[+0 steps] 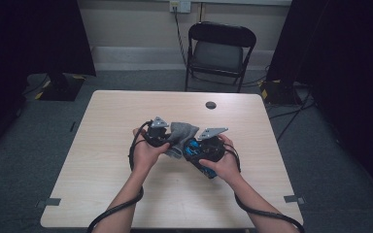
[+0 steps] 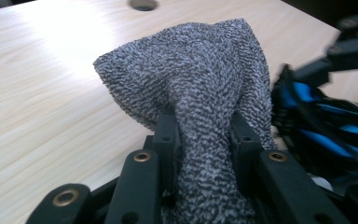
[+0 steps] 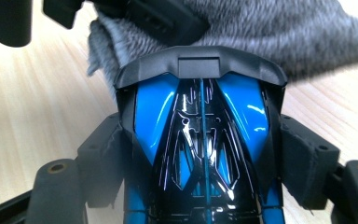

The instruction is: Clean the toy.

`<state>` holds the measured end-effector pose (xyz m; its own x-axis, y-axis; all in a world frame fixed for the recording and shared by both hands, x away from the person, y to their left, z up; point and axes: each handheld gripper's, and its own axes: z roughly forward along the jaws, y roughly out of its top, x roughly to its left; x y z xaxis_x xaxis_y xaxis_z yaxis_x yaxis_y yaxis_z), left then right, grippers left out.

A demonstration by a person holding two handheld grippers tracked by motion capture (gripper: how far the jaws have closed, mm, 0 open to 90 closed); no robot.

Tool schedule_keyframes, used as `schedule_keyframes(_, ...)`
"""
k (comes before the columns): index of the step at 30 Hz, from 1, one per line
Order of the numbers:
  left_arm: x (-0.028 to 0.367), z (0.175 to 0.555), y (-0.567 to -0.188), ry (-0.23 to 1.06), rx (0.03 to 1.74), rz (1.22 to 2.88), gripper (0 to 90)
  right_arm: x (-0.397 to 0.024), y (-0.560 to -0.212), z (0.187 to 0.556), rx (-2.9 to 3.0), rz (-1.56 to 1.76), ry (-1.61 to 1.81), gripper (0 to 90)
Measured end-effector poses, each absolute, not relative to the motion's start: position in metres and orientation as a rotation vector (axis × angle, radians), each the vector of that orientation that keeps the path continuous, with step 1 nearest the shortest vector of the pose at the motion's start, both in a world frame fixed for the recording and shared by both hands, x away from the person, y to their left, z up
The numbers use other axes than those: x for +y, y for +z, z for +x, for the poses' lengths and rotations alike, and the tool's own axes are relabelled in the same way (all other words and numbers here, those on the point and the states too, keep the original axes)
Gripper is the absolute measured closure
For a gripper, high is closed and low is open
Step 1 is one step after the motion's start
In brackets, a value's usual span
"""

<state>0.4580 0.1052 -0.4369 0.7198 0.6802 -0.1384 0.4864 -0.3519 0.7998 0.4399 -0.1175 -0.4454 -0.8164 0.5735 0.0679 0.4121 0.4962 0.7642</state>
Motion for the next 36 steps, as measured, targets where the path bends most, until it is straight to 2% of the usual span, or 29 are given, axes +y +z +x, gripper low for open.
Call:
schedule_keyframes(10,0.106,0.451,-0.437,0.215,0.801,2.037,71.5,-0.121,-0.448,0.444,2.540,0.868,1.180,25.5)
schedule_keyframes(36,0.111,0.434,-0.435,0.122,0.723,2.040,71.4,-0.153,-0.436,0.465,2.424,1.021,1.127,25.5)
